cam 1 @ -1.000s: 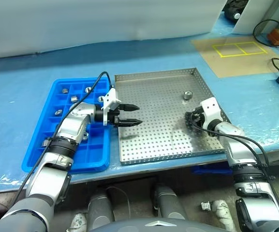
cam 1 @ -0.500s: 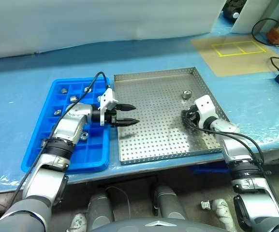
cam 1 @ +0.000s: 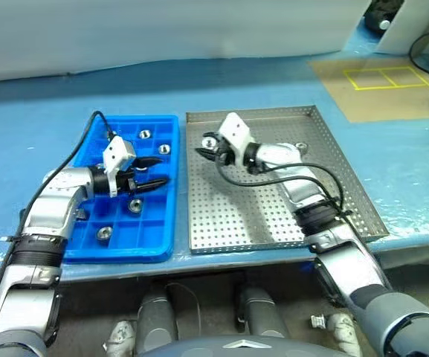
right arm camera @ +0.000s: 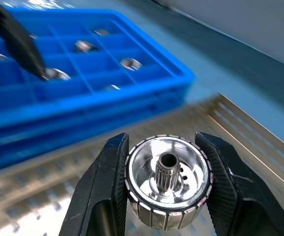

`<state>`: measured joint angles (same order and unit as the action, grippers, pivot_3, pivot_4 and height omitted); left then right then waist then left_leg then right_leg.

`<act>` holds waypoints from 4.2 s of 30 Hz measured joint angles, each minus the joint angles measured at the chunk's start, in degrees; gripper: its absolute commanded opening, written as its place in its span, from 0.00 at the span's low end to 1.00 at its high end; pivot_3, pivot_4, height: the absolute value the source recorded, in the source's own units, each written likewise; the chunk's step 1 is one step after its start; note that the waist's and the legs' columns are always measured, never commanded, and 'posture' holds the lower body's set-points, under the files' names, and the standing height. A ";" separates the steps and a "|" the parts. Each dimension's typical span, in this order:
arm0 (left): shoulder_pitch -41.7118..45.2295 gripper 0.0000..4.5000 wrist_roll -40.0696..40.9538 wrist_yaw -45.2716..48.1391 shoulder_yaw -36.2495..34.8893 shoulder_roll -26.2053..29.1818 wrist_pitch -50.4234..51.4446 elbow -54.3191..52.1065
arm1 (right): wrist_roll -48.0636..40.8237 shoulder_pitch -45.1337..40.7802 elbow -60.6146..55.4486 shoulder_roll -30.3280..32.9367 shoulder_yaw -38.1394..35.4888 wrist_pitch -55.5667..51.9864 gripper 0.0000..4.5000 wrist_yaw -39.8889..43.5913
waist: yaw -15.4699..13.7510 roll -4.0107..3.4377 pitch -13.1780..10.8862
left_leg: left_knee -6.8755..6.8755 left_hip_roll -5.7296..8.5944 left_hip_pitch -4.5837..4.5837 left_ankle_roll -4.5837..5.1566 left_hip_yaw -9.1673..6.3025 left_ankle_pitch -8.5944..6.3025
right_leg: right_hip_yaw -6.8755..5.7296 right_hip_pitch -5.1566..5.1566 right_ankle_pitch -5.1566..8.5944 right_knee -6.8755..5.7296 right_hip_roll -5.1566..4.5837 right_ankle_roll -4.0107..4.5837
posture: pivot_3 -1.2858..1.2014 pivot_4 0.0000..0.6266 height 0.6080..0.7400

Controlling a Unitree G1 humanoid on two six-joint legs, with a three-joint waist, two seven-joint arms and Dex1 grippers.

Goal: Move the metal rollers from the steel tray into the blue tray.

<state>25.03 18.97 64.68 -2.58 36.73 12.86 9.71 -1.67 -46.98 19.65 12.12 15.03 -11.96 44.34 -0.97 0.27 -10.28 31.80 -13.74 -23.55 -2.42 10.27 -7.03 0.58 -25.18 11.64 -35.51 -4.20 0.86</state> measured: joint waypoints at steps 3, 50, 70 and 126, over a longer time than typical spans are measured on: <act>-5.06 0.72 1.11 -2.37 -3.72 2.57 2.19 -5.21 | 0.03 -2.57 3.83 -3.23 0.93 2.83 0.37 1.78 | -1.38 0.00 0.00 | -0.13 -0.01 0.01 -0.09 -0.10 0.05 | -0.20 0.03 0.02 0.00 -0.02 0.02 | 0.55 0.24 1.00; 6.90 0.72 3.05 -0.33 5.98 -4.63 3.65 -0.85 | 2.26 0.17 13.22 4.28 -11.33 4.90 0.71 -13.46 | -2.48 0.07 0.04 | -0.32 0.04 0.11 -0.71 -0.28 0.45 | -0.30 0.11 0.10 -0.22 0.02 0.16 | 0.40 0.24 1.00; 11.19 0.72 -0.03 6.27 9.61 -10.88 -1.72 8.12 | 4.06 -0.94 32.07 8.45 -18.37 10.11 0.71 -32.33 | 1.77 0.06 0.03 | 0.44 0.04 0.01 -0.04 -0.19 0.05 | -0.22 0.23 0.07 -0.29 0.00 0.17 | 0.40 0.24 1.00; -21.60 0.72 8.77 -2.45 -13.47 9.89 11.93 -24.98 | -2.31 -1.56 8.03 0.26 3.87 3.90 0.39 23.21 | -4.74 -0.02 -0.03 | -0.23 -0.11 -0.13 -0.19 -0.24 0.11 | -0.51 0.00 0.13 -0.06 -0.04 0.21 | 0.60 0.24 1.00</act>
<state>3.43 27.73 62.23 -16.05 46.62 24.79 -15.26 -3.98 -48.54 27.68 12.38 18.90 -8.06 67.55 -5.71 0.25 -10.30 31.57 -13.85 -23.68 -2.61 10.02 -6.91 0.07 -25.18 11.77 -35.57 -4.24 1.07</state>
